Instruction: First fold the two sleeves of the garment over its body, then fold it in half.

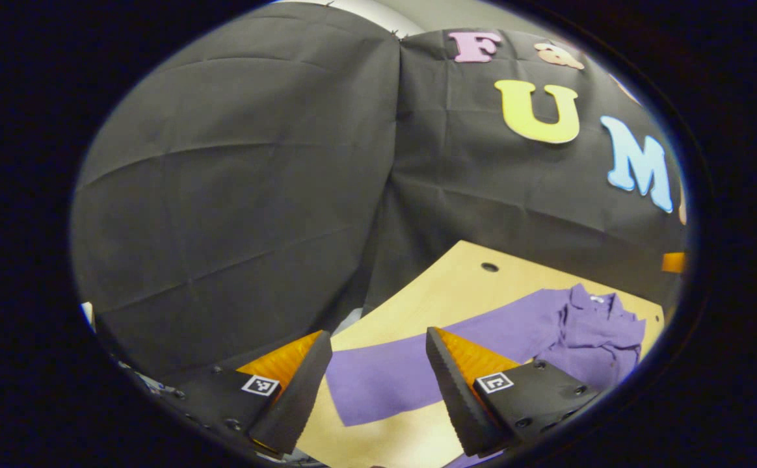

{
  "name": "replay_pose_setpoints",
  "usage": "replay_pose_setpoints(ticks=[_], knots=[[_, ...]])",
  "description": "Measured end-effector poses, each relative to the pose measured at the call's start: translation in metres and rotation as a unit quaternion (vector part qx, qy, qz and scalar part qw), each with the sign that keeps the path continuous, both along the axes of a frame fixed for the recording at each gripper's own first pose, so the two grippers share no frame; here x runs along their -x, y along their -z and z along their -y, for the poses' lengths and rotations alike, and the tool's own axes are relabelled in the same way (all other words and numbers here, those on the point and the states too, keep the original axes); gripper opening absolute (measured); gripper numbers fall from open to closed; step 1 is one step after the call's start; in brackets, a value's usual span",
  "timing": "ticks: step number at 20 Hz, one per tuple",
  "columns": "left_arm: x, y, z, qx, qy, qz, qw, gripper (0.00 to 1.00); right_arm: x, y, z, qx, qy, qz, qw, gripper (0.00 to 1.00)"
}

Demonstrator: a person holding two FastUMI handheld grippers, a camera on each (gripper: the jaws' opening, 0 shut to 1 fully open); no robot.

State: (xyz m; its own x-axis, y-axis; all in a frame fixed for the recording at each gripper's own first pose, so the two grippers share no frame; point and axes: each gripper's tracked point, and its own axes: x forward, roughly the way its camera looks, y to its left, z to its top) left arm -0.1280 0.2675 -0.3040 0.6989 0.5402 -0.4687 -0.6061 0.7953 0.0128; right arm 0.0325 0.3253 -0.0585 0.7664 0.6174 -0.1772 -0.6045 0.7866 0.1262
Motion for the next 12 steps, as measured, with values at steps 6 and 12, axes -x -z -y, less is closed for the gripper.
replay_pose_setpoints(ticks=[6,12], knots=[[0.012,0.061,-0.015,0.073,-0.045,-0.047,0.995,0.94,0.022,-0.015,0.027,-0.009,0.024,0.021,0.999,0.88],[0.014,0.102,-0.022,0.09,-0.064,-0.088,0.99,0.95,0.031,-0.004,0.041,-0.005,0.029,-0.003,1.0,0.88]])
